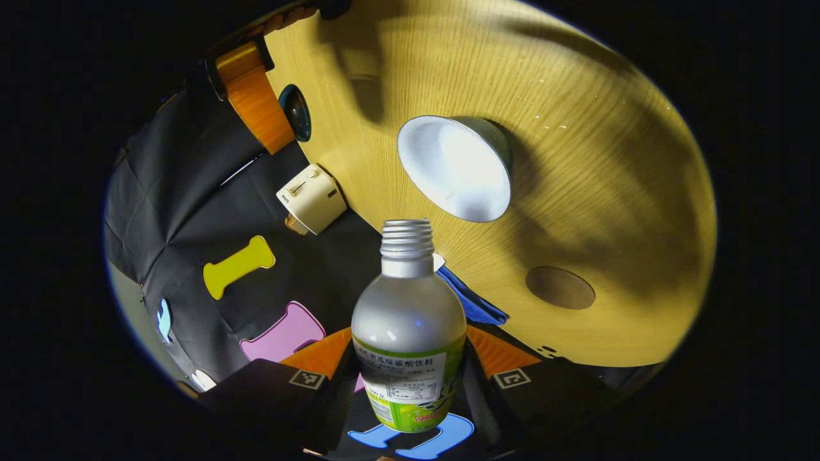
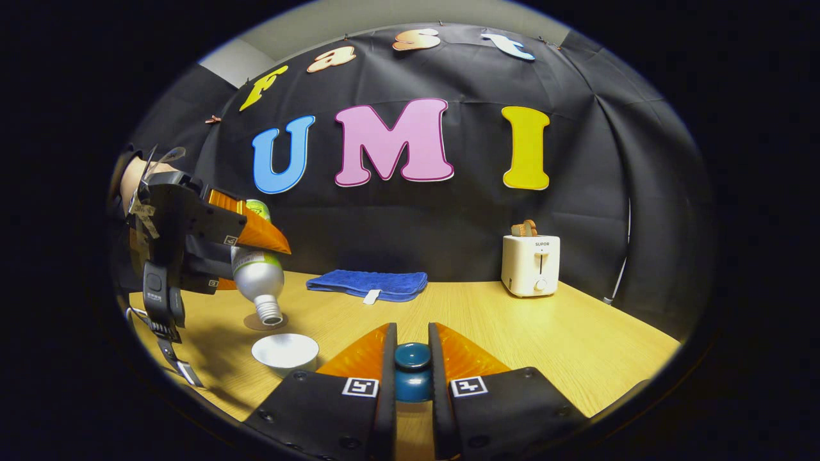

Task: Open the teacup lid with one hand, grasp the water bottle and pour water into the teacup with the other hand; after pouring, place the water bottle on the coaster and then close the teacup lid.

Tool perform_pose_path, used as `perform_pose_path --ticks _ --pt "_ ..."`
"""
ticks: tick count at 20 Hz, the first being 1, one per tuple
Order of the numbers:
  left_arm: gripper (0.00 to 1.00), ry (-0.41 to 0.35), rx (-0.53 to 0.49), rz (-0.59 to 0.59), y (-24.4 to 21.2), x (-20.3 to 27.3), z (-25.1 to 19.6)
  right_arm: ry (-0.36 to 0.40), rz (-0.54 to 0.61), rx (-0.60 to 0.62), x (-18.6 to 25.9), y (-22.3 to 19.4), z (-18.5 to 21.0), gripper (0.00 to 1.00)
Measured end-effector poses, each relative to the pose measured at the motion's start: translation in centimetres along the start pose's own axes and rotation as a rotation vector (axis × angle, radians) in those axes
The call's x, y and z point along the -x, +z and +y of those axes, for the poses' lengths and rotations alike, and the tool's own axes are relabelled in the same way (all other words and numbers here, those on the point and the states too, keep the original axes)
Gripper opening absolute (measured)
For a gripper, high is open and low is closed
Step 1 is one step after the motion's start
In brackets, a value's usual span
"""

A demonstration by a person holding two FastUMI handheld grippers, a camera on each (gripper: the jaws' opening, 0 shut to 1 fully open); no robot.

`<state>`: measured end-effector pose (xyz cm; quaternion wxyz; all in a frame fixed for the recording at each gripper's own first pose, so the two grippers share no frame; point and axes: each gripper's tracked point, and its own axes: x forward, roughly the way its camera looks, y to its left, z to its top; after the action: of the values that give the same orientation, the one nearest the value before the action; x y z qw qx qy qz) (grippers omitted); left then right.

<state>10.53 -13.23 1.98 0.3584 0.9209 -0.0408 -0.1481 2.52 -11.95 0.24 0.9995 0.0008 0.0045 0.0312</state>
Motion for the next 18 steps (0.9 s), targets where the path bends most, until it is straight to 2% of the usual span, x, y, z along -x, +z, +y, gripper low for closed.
perform_pose_path --ticks 4,6,8,11,16,18 --pt "0.80 0.012 0.018 -0.001 -0.5 -0.1 -0.1 0.000 0.000 0.000 0.0 0.0 0.0 0.26" --pt "0.80 0.042 0.051 -0.015 -0.3 -0.2 0.0 0.000 0.000 0.000 0.0 0.0 0.0 0.26" --pt "0.79 0.076 0.152 -0.023 -0.7 0.5 0.2 0.000 0.000 0.000 0.0 0.0 0.0 0.26" --pt "0.79 0.137 0.481 -0.025 -1.5 2.6 0.6 0.000 0.000 0.000 -0.1 0.0 0.0 0.26" --pt "0.80 0.266 1.107 0.014 -5.8 4.7 1.1 0.000 0.000 0.000 -0.1 0.0 0.0 0.26" --pt "0.79 0.301 1.380 -0.017 -6.7 4.6 0.9 -0.001 0.000 0.000 -0.1 0.0 0.0 0.26"
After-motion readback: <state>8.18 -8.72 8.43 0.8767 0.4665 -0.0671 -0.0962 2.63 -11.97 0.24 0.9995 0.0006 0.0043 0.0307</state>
